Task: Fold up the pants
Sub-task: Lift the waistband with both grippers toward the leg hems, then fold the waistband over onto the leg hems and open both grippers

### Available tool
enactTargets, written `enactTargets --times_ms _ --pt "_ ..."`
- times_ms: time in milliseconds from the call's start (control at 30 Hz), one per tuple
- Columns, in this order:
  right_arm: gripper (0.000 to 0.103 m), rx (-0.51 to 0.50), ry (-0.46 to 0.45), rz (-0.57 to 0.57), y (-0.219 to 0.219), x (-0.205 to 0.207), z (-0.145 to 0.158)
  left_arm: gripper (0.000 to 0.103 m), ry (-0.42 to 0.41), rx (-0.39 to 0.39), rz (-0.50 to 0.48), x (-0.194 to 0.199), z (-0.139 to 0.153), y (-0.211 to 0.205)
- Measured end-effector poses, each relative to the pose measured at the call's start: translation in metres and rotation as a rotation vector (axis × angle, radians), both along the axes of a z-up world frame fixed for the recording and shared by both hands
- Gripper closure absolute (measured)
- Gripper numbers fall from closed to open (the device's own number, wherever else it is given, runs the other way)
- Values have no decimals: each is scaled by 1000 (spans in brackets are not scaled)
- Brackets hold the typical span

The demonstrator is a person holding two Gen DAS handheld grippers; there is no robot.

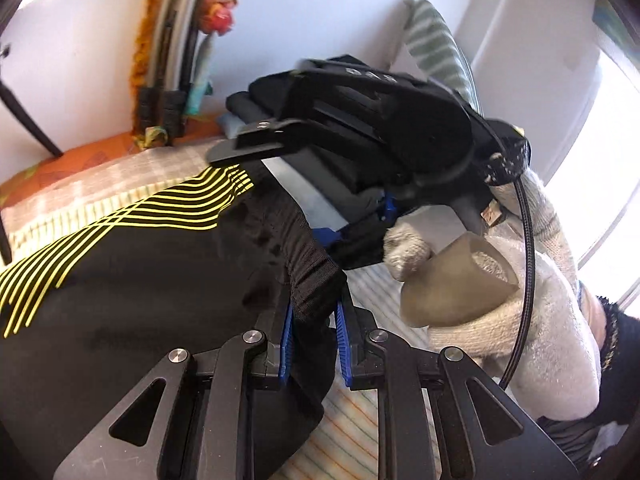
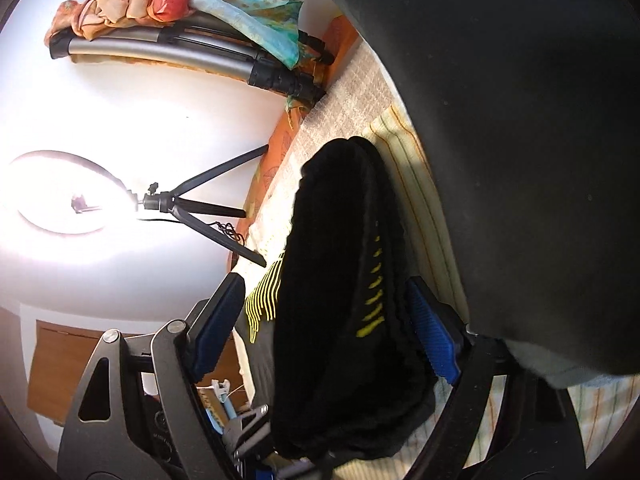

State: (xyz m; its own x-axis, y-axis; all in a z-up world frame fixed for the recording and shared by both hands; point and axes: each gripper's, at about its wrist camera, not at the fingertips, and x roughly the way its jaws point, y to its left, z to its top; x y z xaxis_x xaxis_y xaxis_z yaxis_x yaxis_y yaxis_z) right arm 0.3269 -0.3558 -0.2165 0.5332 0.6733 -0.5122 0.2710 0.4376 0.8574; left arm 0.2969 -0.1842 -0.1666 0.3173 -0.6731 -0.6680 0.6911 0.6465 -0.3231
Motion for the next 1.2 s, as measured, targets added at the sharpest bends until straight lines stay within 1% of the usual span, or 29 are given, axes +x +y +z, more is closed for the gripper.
enactTargets --times_ms 33,100,133,200,233,267,300,333,400,467,500,600,700,800,867,967,1100,1200 --pt "18 -23 9 8 1 1 0 86 -1 -2 -3 -1 0 0" --pt "24 -63 24 14 5 2 1 86 11 -18 -1 0 -1 1" --pt "30 -93 24 18 6 2 2 86 18 -27 0 -1 -1 3" --pt "49 -139 26 26 13 6 3 86 43 -53 9 -1 -1 6" --pt "71 -144 23 34 13 6 3 86 56 -67 15 -1 -1 8" --pt "84 -145 22 40 14 6 2 86 64 -74 19 -1 0 8" --pt "84 -144 15 37 15 7 2 86 70 -82 23 -2 0 9" --pt "87 -147 2 34 16 6 6 86 71 -89 30 -3 1 10" --pt "89 -174 -28 43 21 5 19 86 75 -118 40 -5 6 14" --pt "90 -211 -71 51 29 3 38 86 72 -143 52 -8 12 19" --pt "90 -221 -85 56 34 4 43 86 69 -165 62 -11 18 25" --pt "90 -245 -125 81 48 -2 65 86 57 -196 87 -17 32 42" --pt "90 -277 -157 122 77 0 85 86 39 -217 121 -28 48 69" --pt "90 -328 -196 177 112 2 105 86 31 -231 158 -37 57 96" --pt "91 -336 -209 206 131 1 111 86 21 -228 188 -44 61 114" --pt "91 -354 -212 257 172 8 117 86 24 -237 240 -52 63 145" --pt "91 -396 -213 317 220 8 117 86 41 -263 314 -58 60 186" --pt "91 -424 -202 345 243 7 113 86 51 -276 362 -61 55 212"
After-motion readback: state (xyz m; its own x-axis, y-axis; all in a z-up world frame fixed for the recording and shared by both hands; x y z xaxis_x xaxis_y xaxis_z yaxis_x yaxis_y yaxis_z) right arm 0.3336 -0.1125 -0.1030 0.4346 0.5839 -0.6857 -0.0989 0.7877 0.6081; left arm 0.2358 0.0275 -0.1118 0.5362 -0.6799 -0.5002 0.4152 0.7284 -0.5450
